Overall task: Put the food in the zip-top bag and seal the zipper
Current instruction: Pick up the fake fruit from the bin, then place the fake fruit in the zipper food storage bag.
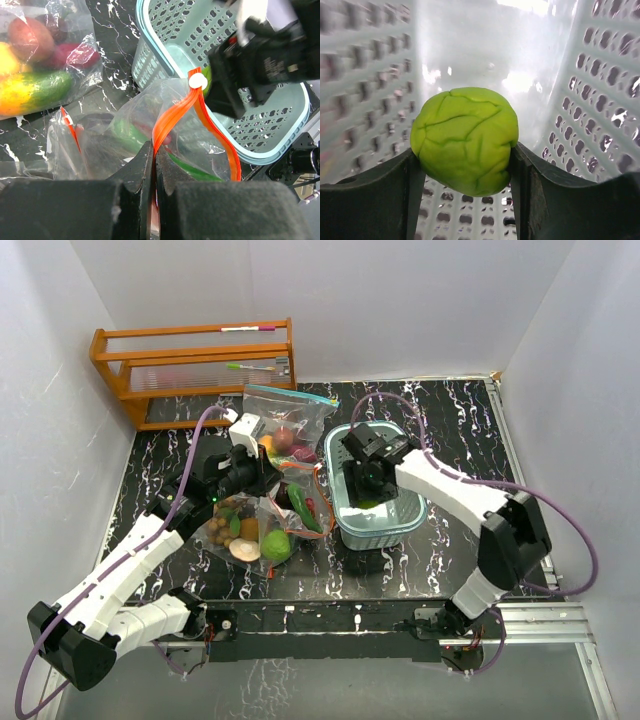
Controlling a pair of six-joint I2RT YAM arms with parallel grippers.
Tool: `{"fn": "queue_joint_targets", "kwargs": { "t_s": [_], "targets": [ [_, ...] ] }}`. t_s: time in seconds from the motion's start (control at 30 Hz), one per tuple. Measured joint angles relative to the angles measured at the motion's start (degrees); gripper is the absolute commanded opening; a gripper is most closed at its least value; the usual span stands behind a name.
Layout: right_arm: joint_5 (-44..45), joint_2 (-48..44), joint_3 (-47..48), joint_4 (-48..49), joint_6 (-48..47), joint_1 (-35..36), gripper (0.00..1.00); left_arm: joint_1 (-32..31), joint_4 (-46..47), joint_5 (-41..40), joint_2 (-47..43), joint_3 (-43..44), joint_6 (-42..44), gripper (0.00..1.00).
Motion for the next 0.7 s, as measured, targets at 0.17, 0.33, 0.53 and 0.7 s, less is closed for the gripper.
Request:
{"fn": "queue_joint_targets", "kwargs": {
  "t_s": [0.17, 0.33, 0.53, 0.7],
  "targets": [
    [-1.62, -6.71, 6.25, 0.37, -1.79, -0.02, 0.26, 0.0, -0.07, -0.04, 0.0, 0.0, 0.15, 0.0],
    [-9.9, -13.42, 9.07, 3.52, -5.6, 0.04, 0.26, 0.0, -0.07, -0.15, 0.02, 0.0, 0.13, 0.0],
    [-22.03, -17.99, 8.57, 11.28, -8.79, 5.99, 0.29, 0.0, -0.02, -0.17, 0.72, 0.07, 0.07, 0.0],
    [-24.46, -15.58, 8.35, 14.58, -9.68, 14.27, 0.32, 0.0, -0.04, -0.17, 1.97, 0.28, -0.09, 0.0]
  ]
}}
